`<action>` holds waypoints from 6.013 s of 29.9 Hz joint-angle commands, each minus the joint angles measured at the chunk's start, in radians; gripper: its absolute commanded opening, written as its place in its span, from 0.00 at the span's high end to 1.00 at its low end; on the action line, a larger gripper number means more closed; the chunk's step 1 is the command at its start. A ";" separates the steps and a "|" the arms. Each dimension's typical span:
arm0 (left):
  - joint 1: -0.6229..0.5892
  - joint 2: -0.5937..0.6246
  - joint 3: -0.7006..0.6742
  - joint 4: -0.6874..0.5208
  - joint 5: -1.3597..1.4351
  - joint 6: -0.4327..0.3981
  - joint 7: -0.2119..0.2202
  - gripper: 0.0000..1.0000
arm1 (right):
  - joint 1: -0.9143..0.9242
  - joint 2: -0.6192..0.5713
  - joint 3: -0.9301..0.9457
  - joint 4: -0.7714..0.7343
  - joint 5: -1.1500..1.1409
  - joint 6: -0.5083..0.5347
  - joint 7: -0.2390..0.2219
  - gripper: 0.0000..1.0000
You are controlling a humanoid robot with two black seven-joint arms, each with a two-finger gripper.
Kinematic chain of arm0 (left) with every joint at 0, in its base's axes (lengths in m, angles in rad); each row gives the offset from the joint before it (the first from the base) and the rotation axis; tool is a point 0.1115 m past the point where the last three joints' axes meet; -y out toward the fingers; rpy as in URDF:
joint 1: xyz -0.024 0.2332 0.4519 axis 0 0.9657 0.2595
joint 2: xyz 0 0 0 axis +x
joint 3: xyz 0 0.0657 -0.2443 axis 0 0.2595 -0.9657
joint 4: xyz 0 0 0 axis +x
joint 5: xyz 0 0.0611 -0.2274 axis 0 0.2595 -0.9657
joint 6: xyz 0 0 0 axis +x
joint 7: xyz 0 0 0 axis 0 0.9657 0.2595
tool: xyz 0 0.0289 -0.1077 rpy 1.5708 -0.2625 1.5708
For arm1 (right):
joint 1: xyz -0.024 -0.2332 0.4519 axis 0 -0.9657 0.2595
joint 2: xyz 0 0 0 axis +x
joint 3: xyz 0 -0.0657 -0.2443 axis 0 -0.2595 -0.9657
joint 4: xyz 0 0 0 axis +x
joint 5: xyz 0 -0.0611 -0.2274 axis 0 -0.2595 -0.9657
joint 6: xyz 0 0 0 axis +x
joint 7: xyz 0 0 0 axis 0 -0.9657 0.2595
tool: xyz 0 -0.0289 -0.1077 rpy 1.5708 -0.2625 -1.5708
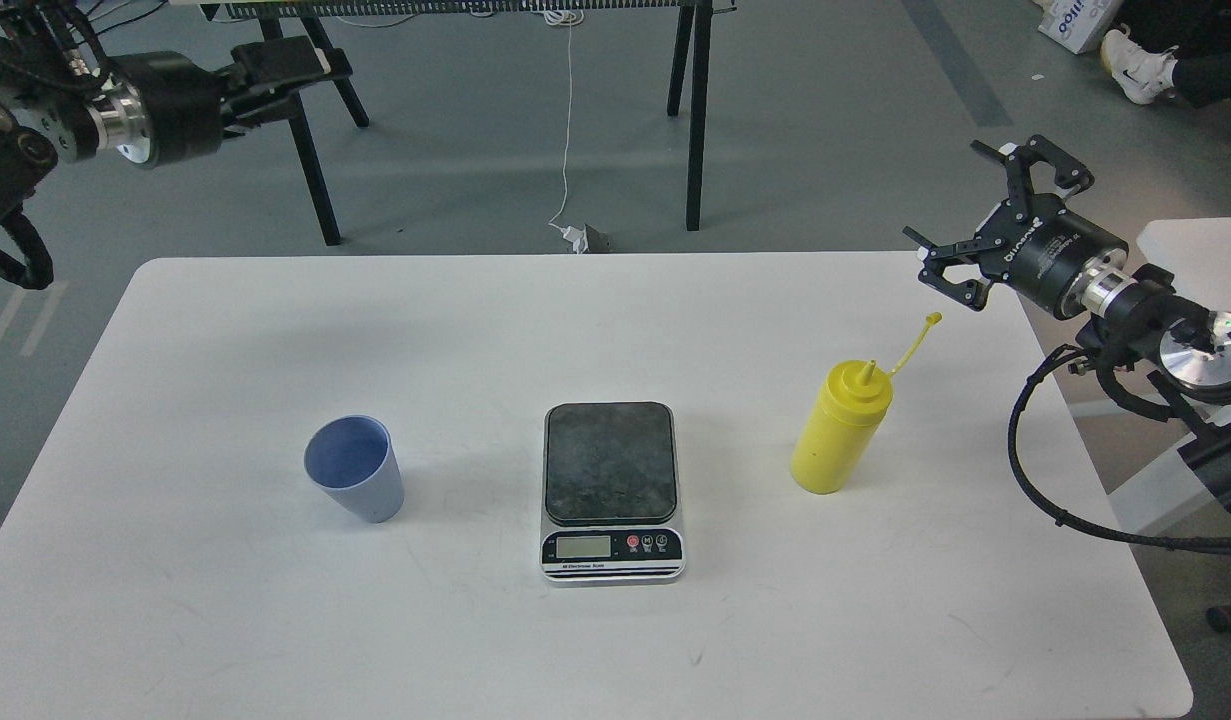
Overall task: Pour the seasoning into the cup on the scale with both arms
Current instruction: 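Raise the left gripper and swing it toward the blue cup, then lower the left gripper onto the blue cup and grasp it, then lift the blue cup with the left gripper and set it on the scale, then open the left gripper and withdraw it upward from the cup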
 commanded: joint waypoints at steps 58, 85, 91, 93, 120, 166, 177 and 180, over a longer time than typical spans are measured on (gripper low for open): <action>0.349 0.097 0.109 -0.256 0.501 0.000 0.001 0.16 | -0.075 -0.001 -0.001 0.000 -0.003 0.000 0.004 0.00; 0.338 0.048 0.100 -0.189 0.516 0.000 0.001 1.00 | -0.099 -0.003 0.002 0.000 -0.003 0.000 0.012 0.00; 0.247 0.048 0.094 -0.201 0.429 0.000 0.001 1.00 | -0.099 -0.001 0.002 -0.001 -0.003 0.000 0.012 0.00; 0.175 0.042 0.093 -0.210 0.383 0.000 0.001 1.00 | -0.099 0.003 0.002 0.000 -0.003 0.000 0.012 0.00; -0.027 -0.449 0.229 -0.186 0.556 0.000 0.047 0.98 | -0.104 0.006 0.009 -0.026 -0.002 0.000 0.015 0.00; -0.074 -0.416 0.244 -0.181 0.400 0.000 0.035 0.08 | -0.148 0.003 0.003 -0.025 -0.002 0.000 0.015 0.00; -0.148 -0.406 0.165 0.078 -0.257 0.000 0.001 0.01 | -0.058 -0.009 0.051 -0.002 0.191 0.000 -0.176 0.01; -0.130 -0.411 0.131 0.228 -0.420 0.000 0.001 0.01 | -0.038 -0.015 0.055 0.017 0.459 0.000 -0.245 0.01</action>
